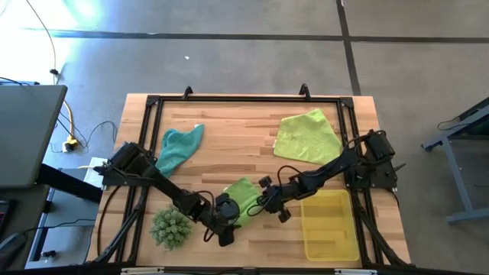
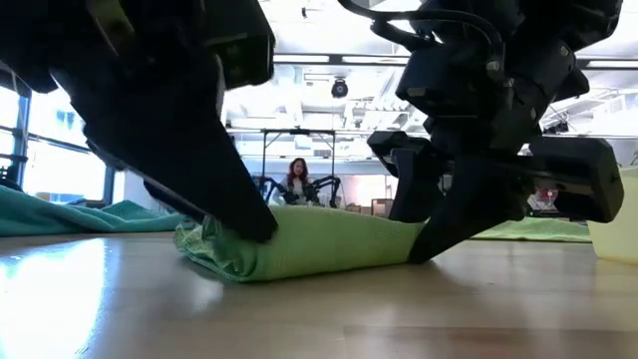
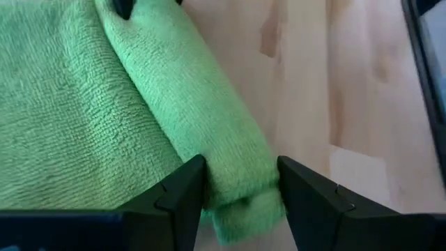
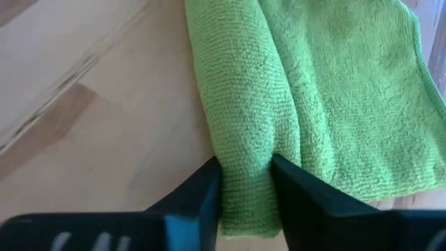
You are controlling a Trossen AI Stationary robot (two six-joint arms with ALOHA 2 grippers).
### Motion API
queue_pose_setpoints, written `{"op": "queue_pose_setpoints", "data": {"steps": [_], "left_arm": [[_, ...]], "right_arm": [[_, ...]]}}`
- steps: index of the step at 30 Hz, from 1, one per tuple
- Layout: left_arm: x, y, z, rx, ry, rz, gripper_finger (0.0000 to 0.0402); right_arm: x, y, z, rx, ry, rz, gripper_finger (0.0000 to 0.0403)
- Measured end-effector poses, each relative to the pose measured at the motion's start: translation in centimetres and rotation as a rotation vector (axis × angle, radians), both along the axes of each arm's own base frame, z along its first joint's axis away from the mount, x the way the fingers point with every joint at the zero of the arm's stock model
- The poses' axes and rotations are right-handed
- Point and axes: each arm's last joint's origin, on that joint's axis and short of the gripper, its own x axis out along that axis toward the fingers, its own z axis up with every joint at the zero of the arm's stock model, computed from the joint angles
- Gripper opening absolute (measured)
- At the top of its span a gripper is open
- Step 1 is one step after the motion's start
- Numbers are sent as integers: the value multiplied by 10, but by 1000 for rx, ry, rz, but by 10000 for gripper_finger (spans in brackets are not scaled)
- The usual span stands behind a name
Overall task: Roll microfiber towels into tight, uniform cylinder then place into a basket
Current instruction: Roll the green microfiber cloth
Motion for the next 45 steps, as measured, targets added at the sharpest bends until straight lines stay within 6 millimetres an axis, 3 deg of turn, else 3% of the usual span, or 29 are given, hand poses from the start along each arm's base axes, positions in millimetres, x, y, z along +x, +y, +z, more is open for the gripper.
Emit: {"op": "queue_pose_setpoints", "data": {"steps": [6,9,17,24,35,45], "left_arm": [[-10,2,21,28,30,-27,168],[-14,2,27,41,39,-28,168],[-12,-5,38,115,-77,-25,168],[-10,-3,36,162,-103,32,168],[-8,-3,11,197,-40,57,168],[-4,1,-10,87,32,104,168]], "right_arm": [[-1,0,-1,48,31,-23,24],[0,-2,-1,118,57,-56,9],[17,-19,12,434,231,-171,16],[26,-36,22,609,366,-320,15],[27,-50,22,641,397,-426,18],[28,-50,23,576,339,-342,73]]}}
